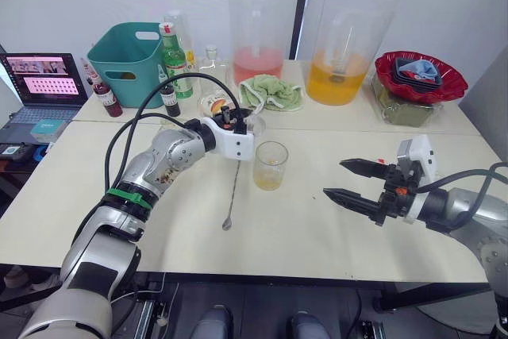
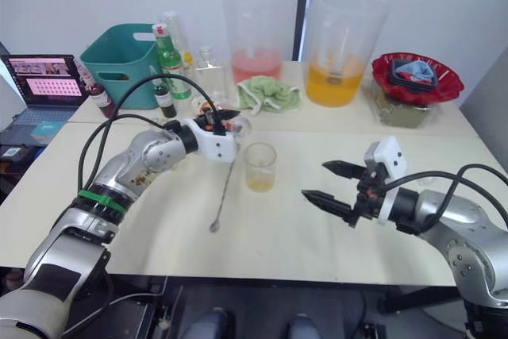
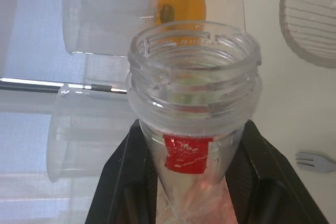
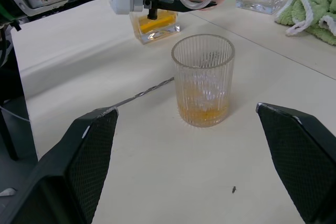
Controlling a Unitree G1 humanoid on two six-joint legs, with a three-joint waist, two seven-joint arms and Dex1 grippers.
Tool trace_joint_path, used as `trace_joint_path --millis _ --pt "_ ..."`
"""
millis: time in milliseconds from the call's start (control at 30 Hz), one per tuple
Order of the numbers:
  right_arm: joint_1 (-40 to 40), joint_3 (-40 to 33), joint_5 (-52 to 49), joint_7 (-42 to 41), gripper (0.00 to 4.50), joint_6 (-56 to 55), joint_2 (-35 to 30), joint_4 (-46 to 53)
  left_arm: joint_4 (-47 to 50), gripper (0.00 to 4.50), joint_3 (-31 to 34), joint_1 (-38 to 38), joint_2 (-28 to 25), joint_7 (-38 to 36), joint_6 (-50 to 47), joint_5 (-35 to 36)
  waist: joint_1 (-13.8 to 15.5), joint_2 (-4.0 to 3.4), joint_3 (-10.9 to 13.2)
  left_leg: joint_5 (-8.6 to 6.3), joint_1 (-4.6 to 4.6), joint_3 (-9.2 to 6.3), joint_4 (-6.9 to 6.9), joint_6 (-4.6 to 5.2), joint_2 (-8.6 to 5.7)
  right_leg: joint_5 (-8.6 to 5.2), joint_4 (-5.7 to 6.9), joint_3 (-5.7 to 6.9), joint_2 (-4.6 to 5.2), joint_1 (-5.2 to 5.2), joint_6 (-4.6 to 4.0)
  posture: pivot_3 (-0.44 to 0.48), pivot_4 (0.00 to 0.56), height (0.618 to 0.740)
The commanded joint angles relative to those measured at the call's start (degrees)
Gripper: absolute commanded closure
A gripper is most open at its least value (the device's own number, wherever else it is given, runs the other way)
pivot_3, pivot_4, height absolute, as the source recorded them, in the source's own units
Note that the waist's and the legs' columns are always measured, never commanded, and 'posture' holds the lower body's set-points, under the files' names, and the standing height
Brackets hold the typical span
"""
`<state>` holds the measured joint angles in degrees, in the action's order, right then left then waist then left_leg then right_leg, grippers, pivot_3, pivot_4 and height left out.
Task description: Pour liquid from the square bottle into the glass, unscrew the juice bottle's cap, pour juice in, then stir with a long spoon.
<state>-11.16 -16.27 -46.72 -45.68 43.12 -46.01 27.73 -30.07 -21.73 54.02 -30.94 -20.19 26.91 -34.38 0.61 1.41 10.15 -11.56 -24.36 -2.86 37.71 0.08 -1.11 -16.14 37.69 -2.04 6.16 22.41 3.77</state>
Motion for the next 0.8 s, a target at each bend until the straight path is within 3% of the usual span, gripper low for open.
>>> trace_joint_path --millis 33,800 --pt "-0.5 -0.6 -0.3 0.4 0.05 -1.2 -0.1 2.1 0.1 3.18 -0.3 2.1 0.2 3.3 0.1 -2.8 0.0 0.00 0.0 0.00 0.00 0.00 0.00 0.00 0.00 0.00 0.01 0.00 0.00 0.00 0.00 0.000 0.150 0.740" --pt "-0.5 0.2 3.0 1.1 0.05 -3.1 -0.1 1.2 -5.7 3.18 -3.9 6.2 3.0 9.9 -1.4 -10.5 0.0 0.00 0.0 -0.01 -0.04 -0.04 0.07 0.02 -0.03 0.00 0.07 0.05 0.00 0.00 0.00 0.000 0.150 0.740"
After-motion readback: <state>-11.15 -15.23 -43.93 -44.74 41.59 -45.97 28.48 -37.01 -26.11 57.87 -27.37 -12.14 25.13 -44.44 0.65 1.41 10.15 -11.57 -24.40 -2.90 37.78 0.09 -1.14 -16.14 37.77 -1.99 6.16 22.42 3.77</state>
